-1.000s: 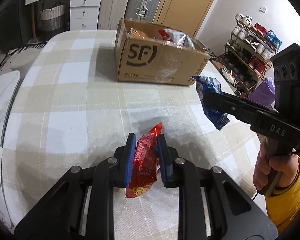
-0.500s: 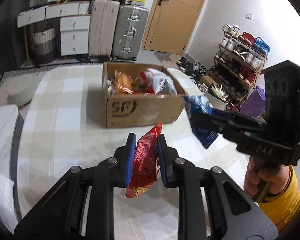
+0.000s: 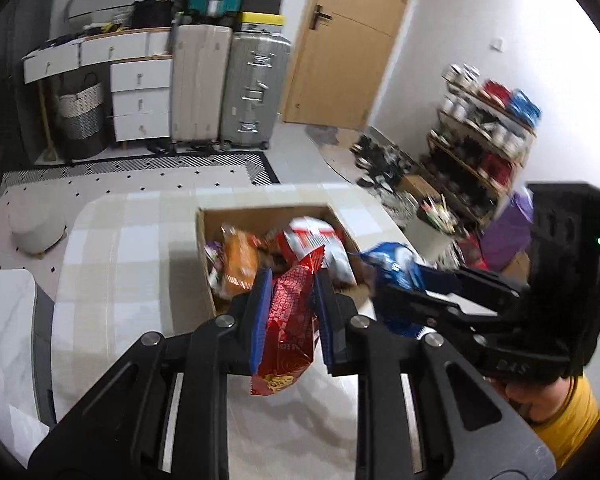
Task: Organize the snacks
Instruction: 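Lift both Oreo packs and carry them over the SF box with both tools, then lower both packs into the box and open both tools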
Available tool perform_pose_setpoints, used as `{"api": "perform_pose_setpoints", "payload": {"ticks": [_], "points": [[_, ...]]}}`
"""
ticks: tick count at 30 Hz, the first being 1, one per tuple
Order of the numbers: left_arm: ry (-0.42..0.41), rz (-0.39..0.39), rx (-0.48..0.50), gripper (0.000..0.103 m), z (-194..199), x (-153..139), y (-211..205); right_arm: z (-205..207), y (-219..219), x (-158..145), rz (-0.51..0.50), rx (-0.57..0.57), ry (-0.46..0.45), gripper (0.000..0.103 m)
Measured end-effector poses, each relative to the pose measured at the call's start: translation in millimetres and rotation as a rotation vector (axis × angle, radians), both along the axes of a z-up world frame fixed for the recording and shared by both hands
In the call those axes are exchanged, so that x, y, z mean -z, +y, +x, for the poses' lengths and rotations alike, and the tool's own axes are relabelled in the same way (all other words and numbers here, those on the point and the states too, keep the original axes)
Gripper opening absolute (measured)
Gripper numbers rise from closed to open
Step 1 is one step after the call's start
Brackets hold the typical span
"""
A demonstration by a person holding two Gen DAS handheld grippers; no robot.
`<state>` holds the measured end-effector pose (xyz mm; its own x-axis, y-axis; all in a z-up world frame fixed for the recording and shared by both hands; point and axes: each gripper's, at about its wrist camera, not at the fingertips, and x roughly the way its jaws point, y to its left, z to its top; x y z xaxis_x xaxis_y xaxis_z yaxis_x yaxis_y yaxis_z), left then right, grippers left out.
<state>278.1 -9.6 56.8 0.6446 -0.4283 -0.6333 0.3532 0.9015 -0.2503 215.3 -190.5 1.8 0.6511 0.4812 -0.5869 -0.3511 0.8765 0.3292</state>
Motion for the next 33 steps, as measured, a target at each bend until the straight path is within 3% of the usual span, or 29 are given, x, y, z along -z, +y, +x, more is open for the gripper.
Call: {"api": "perform_pose_setpoints", "payload": {"ticks": [12,22,33], "points": [[0.023,0.001,-0.025,0.019,88,-7,-17,92,-1,-33,-0.014,0.018,-0.014,0.044],[0.056,-0.002,-0.007,0.019,127,21,-34,150,6,-2,-0.07,0.012,0.059,0.044],[0.113,-0.007,-0.011,0.019,144,64,-33,171,4,26,-0.077,0.045,0.1,0.044]]}}
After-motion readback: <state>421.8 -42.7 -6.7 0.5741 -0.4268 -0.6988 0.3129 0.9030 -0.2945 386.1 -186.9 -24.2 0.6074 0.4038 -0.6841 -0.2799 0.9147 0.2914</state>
